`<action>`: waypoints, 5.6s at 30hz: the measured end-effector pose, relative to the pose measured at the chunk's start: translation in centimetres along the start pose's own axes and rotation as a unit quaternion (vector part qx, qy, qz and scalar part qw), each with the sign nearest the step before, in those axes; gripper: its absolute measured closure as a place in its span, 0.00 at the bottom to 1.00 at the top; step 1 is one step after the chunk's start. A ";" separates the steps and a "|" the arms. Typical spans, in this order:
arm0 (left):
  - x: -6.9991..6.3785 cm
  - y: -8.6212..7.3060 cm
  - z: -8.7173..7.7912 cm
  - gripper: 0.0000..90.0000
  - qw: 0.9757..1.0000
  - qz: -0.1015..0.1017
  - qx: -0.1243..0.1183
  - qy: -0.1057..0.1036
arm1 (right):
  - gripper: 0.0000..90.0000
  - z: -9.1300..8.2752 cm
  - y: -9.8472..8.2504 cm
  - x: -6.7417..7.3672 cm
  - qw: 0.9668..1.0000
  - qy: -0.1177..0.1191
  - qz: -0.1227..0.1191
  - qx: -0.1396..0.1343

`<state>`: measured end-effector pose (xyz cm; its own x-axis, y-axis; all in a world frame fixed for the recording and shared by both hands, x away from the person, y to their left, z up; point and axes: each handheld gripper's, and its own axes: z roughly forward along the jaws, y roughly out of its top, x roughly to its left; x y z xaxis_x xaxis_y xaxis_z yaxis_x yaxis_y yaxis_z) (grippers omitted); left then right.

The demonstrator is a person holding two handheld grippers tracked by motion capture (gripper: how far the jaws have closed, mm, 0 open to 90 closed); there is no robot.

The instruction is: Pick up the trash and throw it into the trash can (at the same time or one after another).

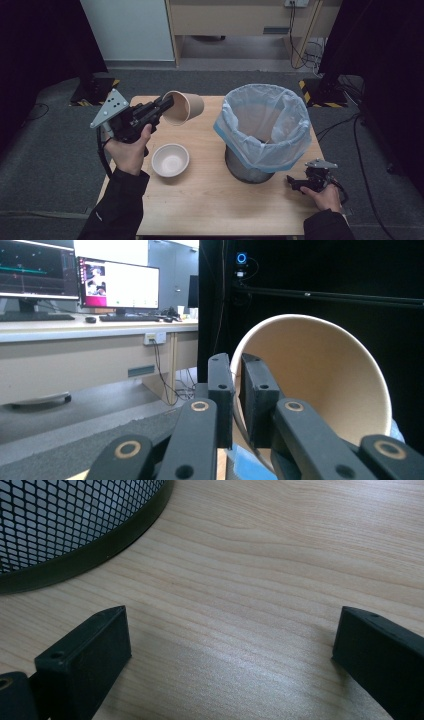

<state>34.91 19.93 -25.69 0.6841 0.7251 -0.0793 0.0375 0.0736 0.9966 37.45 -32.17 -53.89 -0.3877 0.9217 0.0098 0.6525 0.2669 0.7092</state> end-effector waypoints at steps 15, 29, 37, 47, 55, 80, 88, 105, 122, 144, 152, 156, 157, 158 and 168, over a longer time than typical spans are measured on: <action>-1.8 1.2 2.5 0.93 1.000 0.004 -0.015 -0.027 | 0.03 0.0 0.0 0.0 1.000 0.000 0.000 0.000; -3.7 1.9 5.7 0.93 0.998 0.008 -0.019 -0.052 | 0.03 0.0 0.0 0.0 1.000 0.000 0.000 0.000; -4.7 1.4 7.7 0.93 0.998 0.003 -0.017 -0.066 | 0.03 0.0 0.0 0.0 1.000 0.000 0.001 -0.001; -5.3 0.2 10.7 0.93 0.998 0.002 0.004 -0.063 | 0.02 0.0 0.0 0.0 1.000 0.000 0.001 -0.001; -6.1 -0.6 13.2 0.93 0.998 0.012 0.028 -0.063 | 0.02 0.0 0.0 0.0 1.000 0.000 0.001 -0.001; -3.5 -2.2 10.3 0.55 0.996 0.015 0.064 -0.055 | 0.02 0.0 0.0 0.0 1.000 0.000 0.000 0.000; -0.5 -4.7 4.6 0.42 0.997 0.012 0.081 -0.010 | 0.02 0.0 0.0 0.0 1.000 0.000 -0.001 0.000; 5.6 -16.5 -2.1 0.33 0.966 -0.030 0.228 0.118 | 0.02 0.0 0.0 0.0 1.000 0.000 -0.001 0.000; 10.2 -22.7 -2.6 0.33 0.930 -0.076 0.315 0.171 | 0.02 0.1 0.1 0.0 1.000 0.001 -0.002 0.002; 10.6 -24.3 -2.0 0.78 0.913 -0.114 0.367 0.137 | 0.02 0.1 0.1 0.0 1.000 0.001 -0.002 0.002; 10.4 -23.5 -2.1 0.88 0.916 -0.129 0.357 0.129 | 0.02 0.1 0.1 0.0 1.000 0.002 -0.002 0.002; 10.1 -22.9 -2.1 0.90 0.922 -0.130 0.343 0.123 | 0.02 0.1 0.1 0.0 1.000 0.002 -0.002 0.002; 10.1 -22.9 -2.1 0.91 0.922 -0.130 0.343 0.123 | 0.02 0.1 0.1 0.0 1.000 0.002 -0.002 0.002; 9.9 -22.4 -2.1 0.91 0.926 -0.130 0.332 0.122 | 0.02 0.1 0.1 0.0 1.000 0.002 -0.002 0.002; 9.7 -20.8 -2.8 0.93 0.940 -0.125 0.290 0.128 | 0.02 0.1 0.1 0.0 1.000 0.002 -0.002 0.002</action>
<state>38.71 27.32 -47.26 0.4057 0.8814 -0.2422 0.6163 -0.0680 0.7846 37.52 -32.12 -53.88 -0.3926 0.9196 0.0091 0.6530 0.2718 0.7069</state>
